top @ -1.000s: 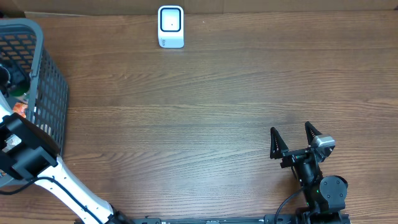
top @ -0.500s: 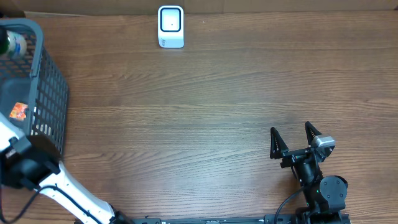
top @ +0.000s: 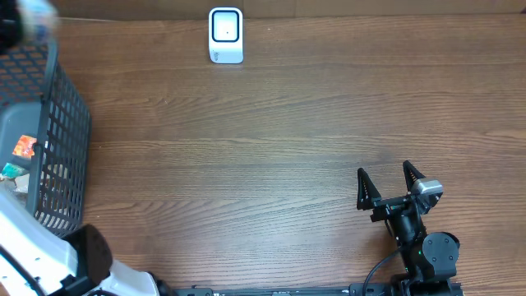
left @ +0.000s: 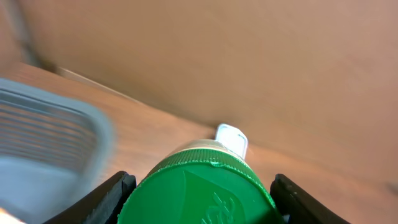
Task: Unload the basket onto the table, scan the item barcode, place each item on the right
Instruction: 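Lift the jar out and set it on the table near the scanner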
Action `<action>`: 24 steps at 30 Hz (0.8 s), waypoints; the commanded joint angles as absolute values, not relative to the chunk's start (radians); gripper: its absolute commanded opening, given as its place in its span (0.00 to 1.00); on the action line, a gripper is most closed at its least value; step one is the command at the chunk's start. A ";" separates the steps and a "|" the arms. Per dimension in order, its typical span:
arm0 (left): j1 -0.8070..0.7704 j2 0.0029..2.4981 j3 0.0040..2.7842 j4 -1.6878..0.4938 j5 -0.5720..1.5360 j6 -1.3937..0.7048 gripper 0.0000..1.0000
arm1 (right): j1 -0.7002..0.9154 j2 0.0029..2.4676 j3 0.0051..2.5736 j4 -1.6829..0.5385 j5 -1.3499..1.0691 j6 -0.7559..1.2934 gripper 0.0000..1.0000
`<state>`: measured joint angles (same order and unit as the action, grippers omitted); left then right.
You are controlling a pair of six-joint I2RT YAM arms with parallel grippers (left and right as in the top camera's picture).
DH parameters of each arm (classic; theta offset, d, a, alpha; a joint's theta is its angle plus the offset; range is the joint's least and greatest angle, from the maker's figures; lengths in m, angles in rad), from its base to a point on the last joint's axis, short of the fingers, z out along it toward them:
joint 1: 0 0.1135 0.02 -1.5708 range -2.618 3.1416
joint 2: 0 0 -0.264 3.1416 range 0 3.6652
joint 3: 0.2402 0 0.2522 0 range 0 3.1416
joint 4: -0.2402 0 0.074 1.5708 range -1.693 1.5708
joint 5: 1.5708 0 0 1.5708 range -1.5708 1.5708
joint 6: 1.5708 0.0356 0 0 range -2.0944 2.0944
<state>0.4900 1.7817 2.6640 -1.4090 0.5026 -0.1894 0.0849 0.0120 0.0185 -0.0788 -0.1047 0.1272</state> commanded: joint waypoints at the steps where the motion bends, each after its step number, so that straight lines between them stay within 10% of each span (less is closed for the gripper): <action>1: 0.335 1.813 2.665 -1.477 0.462 -0.202 0.46 | 0.079 0.008 0.008 -0.074 -0.106 0.130 1.00; 24: -0.504 2.392 2.635 -1.584 0.146 -0.243 0.45 | 0.079 0.008 0.008 -0.074 -0.107 0.130 1.00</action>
<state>-0.4553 2.3253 2.6362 -1.5826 0.1631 -0.2058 0.0849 0.0120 0.0185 -0.0788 -0.1047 0.1272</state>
